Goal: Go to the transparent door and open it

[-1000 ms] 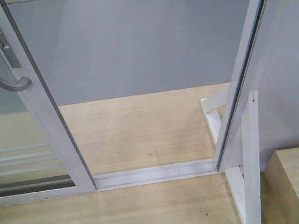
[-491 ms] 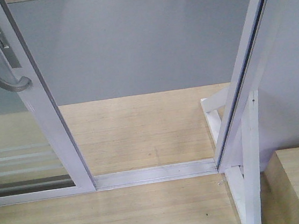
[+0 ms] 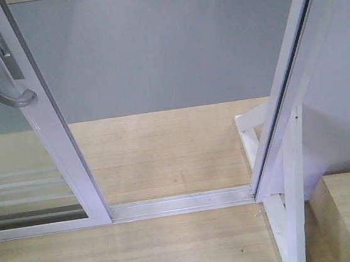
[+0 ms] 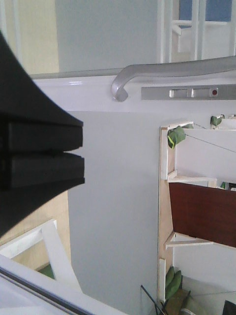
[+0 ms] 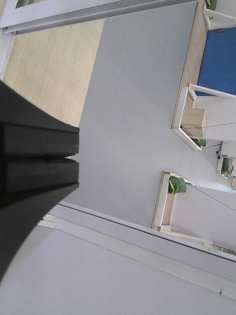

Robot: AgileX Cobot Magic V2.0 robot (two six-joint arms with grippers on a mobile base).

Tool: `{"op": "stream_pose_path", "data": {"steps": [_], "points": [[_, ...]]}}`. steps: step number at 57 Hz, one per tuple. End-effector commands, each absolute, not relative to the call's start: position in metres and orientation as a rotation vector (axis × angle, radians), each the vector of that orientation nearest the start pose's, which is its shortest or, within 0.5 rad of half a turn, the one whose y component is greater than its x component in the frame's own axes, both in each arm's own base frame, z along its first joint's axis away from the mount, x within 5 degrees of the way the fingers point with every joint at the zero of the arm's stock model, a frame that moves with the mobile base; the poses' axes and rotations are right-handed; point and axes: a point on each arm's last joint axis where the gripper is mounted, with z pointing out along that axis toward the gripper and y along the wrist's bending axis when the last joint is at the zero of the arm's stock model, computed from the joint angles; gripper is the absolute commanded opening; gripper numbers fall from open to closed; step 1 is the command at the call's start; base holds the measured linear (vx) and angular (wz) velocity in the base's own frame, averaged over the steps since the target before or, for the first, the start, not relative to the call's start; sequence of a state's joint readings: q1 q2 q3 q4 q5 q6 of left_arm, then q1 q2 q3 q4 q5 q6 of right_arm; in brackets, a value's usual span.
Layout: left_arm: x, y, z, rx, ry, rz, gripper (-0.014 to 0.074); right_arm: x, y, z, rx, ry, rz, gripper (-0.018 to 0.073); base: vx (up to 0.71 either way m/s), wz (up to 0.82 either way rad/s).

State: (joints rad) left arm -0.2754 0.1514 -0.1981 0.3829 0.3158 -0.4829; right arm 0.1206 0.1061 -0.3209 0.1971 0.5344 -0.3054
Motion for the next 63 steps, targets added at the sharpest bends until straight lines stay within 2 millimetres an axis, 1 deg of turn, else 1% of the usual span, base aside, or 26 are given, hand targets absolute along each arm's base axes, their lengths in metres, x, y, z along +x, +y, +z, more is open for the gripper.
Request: {"op": "stream_pose_path", "data": {"steps": [1,7,9,17,25,30,33,39,51,63], "points": [[0.062,-0.011,0.256,0.133,1.661,-0.199,-0.0006,0.044,0.013,0.282,-0.267,1.683,0.076,-0.0001,0.00,0.00],[0.064,-0.016,0.243,0.196,1.655,-0.212,-0.0006,0.044,0.013,0.282,-0.269,1.683,0.073,-0.0001,0.00,0.00],[0.065,-0.018,0.237,0.194,1.650,-0.230,-0.0006,0.044,0.013,0.282,-0.268,1.683,0.076,-0.0001,0.00,0.00],[0.066,-0.019,0.225,0.162,1.632,-0.274,-0.0006,0.044,0.013,0.282,-0.268,1.683,0.075,-0.0001,0.00,0.00],[0.067,-0.019,0.205,0.157,1.639,-0.279,-0.0006,0.044,0.013,0.282,-0.268,1.683,0.075,-0.0001,0.00,0.00],[0.063,-0.018,0.192,0.153,1.605,-0.283,-0.0006,0.044,0.013,0.282,-0.268,1.683,0.075,-0.0001,0.00,0.00],[0.059,-0.017,0.190,0.156,1.629,-0.280,-0.0006,0.044,0.013,0.282,-0.268,1.683,0.075,-0.0001,0.00,0.00],[0.054,-0.015,0.188,0.161,1.623,-0.274,-0.0006,0.044,0.013,0.282,-0.268,1.683,0.075,-0.0001,0.00,0.00],[0.052,-0.015,0.173,0.172,1.796,-0.261,-0.0006,0.044,0.013,0.281,-0.270,1.687,0.074,-0.0001,0.00,0.00],[0.052,-0.015,0.173,0.171,1.792,-0.262,-0.0006,0.044,0.014,0.281,-0.270,1.689,0.075,-0.0001,0.00,0.00]]}}
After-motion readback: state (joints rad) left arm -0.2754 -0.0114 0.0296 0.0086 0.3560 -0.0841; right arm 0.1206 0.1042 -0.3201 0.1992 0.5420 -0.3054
